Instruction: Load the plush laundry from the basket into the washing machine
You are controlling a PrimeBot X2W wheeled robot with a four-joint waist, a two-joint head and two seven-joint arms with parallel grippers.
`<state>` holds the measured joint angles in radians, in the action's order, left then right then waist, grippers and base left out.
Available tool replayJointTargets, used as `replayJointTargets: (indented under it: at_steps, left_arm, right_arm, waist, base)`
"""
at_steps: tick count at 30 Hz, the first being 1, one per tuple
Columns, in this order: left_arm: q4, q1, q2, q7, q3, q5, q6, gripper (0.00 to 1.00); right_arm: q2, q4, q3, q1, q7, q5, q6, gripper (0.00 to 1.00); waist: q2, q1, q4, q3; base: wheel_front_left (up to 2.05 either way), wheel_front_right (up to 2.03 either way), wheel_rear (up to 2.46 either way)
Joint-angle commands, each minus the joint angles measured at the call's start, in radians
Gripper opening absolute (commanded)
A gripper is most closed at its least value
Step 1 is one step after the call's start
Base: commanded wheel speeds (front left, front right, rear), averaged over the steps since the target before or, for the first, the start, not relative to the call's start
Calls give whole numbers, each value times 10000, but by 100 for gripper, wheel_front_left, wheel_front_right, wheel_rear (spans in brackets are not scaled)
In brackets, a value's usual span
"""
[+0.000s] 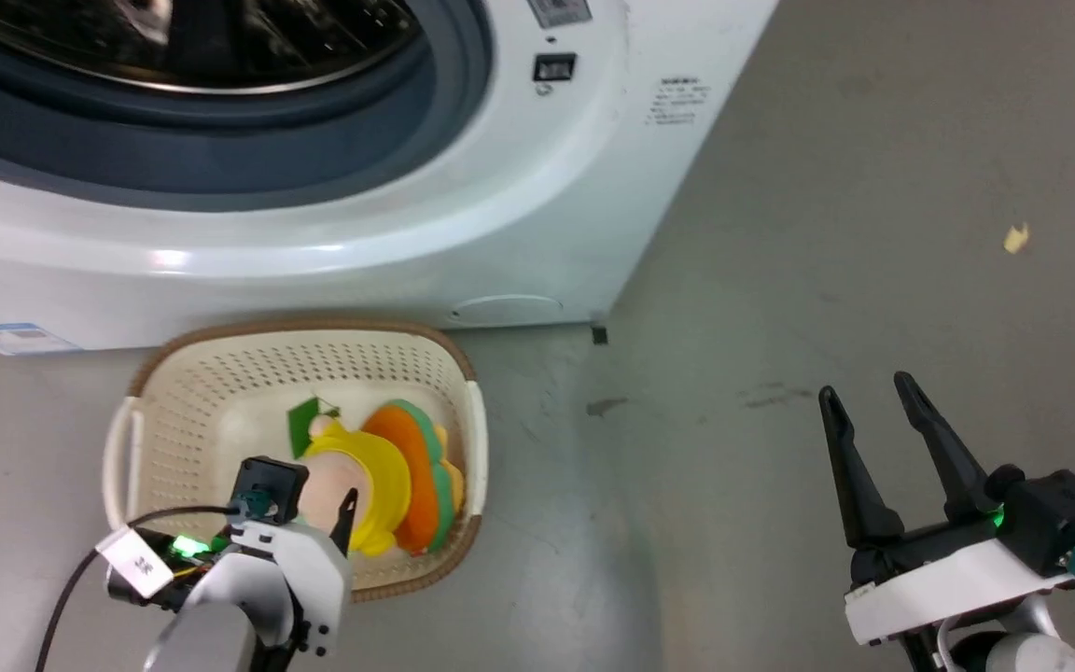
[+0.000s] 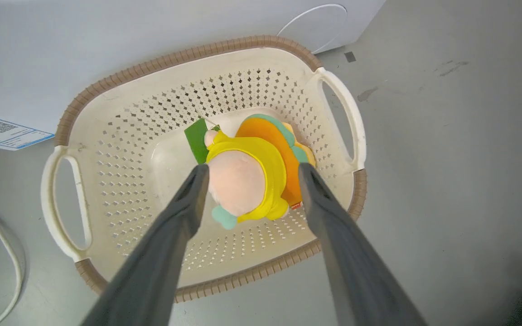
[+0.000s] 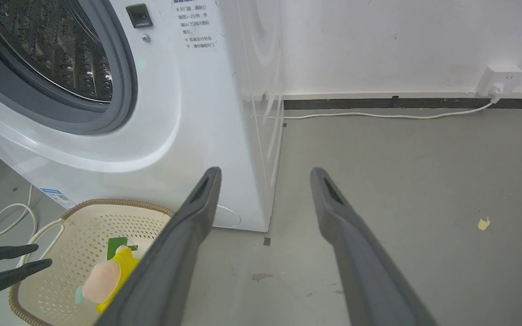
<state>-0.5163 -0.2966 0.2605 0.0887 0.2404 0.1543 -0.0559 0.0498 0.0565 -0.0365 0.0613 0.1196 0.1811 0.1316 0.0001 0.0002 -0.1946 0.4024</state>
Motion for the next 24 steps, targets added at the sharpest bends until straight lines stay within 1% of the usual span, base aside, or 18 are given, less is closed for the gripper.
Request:
replayJointTargets:
  at_steps: [1,7,17,24]
  left_arm:
    - [-189,-265,131,59,112,102,-48,100]
    - [-561,-745,670,493,581,552,-113,100]
    - [-1293,-1750,1444,1237,1246,1119,-218,100]
    - [-1996,-2530,1809,1692,1516,1462,-205,100]
  right_arm:
    - [3,90,-23,180,90,118,-5,100]
    - [3,180,-147,266,214,412,-5,100]
    - [3,372,-226,381,422,831,-6,100]
    - [4,506,-297,443,568,1100,-6,100]
  waist:
    - [-1,-2,-204,254]
    - [-1,-2,-518,864]
    - [-1,-2,-836,1810]
    - [-1,-2,-1058,2434]
  base:
    - [0,0,0]
    - [0,0,0]
    - [0,0,0]
    - [0,0,0]
